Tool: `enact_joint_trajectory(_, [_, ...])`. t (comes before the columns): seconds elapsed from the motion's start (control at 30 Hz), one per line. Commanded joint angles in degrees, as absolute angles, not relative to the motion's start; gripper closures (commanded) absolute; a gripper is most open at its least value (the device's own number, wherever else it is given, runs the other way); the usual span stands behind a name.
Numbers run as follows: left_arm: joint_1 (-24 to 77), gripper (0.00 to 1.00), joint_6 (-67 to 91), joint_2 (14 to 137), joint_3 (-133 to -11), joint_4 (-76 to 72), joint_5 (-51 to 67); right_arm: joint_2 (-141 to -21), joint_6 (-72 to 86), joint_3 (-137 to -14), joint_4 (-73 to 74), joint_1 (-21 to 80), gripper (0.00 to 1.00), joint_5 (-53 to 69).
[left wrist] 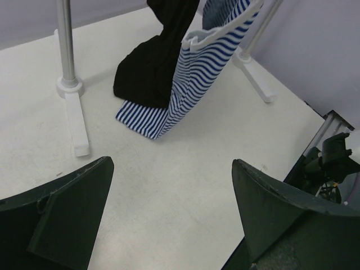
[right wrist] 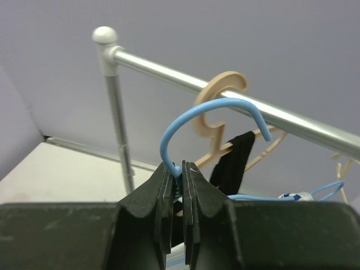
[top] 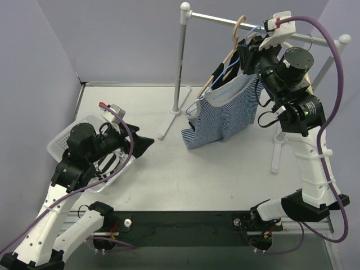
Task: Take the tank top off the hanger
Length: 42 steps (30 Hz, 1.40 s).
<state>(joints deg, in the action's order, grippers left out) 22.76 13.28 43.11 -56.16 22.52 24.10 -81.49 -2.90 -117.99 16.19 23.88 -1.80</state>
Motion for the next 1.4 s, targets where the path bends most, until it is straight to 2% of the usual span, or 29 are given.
enact_joint_trajectory(0.0, [22.5,0.03,13.9,44.7,-61.9,21.0,29.7,-74.7,2.3,-115.6,14.8,27.0,1.00,1.3])
enact_joint_trajectory(0.17, [22.4,0.03,17.2,48.5,-65.1,22.7,26.1,-70.8,7.0,-110.0,18.1,28.7,1.00,6.0])
enact_joint_trajectory(0.27, [22.5,0.03,18.0,47.1,-63.0,19.7,29.0,-68.6,9.8,-106.1,20.0,30.6,1.00,9.2])
enact_joint_trajectory(0.37, [22.5,0.03,17.8,44.6,-60.7,16.4,32.8,-66.7,11.4,-103.3,20.0,36.4,1.00,7.0])
enact_joint_trajectory(0.53, [22.4,0.03,14.2,42.6,-60.6,18.4,41.3,-68.0,11.8,-102.6,17.3,47.1,1.00,-2.0])
enact_joint_trajectory(0.7, [22.4,0.03,13.1,37.5,-57.1,20.1,45.0,-71.7,8.4,-106.5,14.0,56.5,1.00,-14.4])
enact_joint_trajectory(0.83, [22.4,0.03,9.5,34.3,-55.6,24.9,46.7,-73.2,8.5,-107.9,10.6,59.1,1.00,-23.7])
enact_joint_trajectory(0.97, [22.5,0.03,9.3,32.2,-53.9,23.3,54.6,-74.0,7.9,-107.4,5.7,62.3,1.00,-27.9])
enact_joint_trajectory(1.07, [22.5,0.03,9.1,31.4,-52.6,21.8,56.2,-75.1,6.8,-107.7,2.1,64.4,1.00,-31.0])
enact_joint_trajectory(1.2, [22.5,0.03,7.0,31.3,-51.9,23.1,54.0,-76.0,6.4,-109.0,0.4,65.9,1.00,-31.9])
enact_joint_trajectory(1.37, [22.5,0.03,5.4,32.3,-52.6,22.4,43.9,-75.9,6.2,-108.9,-2.8,69.0,1.00,-31.8])
